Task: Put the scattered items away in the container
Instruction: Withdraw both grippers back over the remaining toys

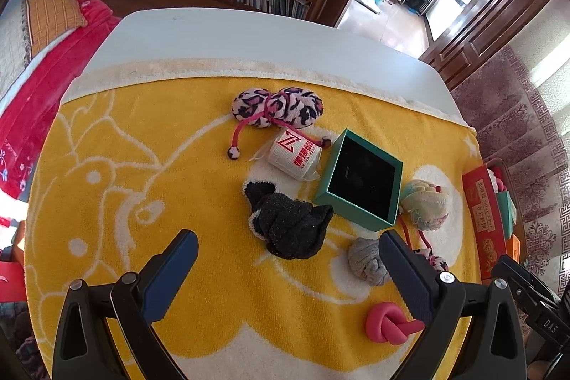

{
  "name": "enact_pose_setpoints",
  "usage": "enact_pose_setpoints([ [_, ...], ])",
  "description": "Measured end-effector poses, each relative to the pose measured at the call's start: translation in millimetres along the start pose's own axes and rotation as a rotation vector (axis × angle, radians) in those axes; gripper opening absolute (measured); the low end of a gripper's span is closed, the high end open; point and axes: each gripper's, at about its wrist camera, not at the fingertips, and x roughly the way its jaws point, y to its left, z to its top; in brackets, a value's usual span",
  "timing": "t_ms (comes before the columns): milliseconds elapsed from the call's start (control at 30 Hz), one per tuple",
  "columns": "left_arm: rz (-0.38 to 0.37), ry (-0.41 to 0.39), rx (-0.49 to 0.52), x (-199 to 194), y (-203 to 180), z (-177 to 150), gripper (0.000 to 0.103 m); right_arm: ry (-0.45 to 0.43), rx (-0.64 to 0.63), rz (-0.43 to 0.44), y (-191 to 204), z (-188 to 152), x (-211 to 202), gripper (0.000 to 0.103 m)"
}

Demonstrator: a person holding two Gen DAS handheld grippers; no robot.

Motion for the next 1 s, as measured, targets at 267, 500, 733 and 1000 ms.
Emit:
enact_pose_setpoints([
  [267,-0.087,0.036,0.1,19,-32,16,0.102,0.004,0.047,-0.03,-7,-1,5,0.079],
  [500,-0.106,0.093,0.178,52,-57,24,0.102,0.009,0.085,-0.055,-20,-1,7,0.079],
  [733,-0.097,0.157,0.228,86,-70,29,0.102,0.013,0.12,-0.074,-34,-1,7,0.079],
  [1000,-0.046,0.175,0.323,112,-86,34,0.102,0.022,0.143,-0.081,-43,5,14,0.079],
])
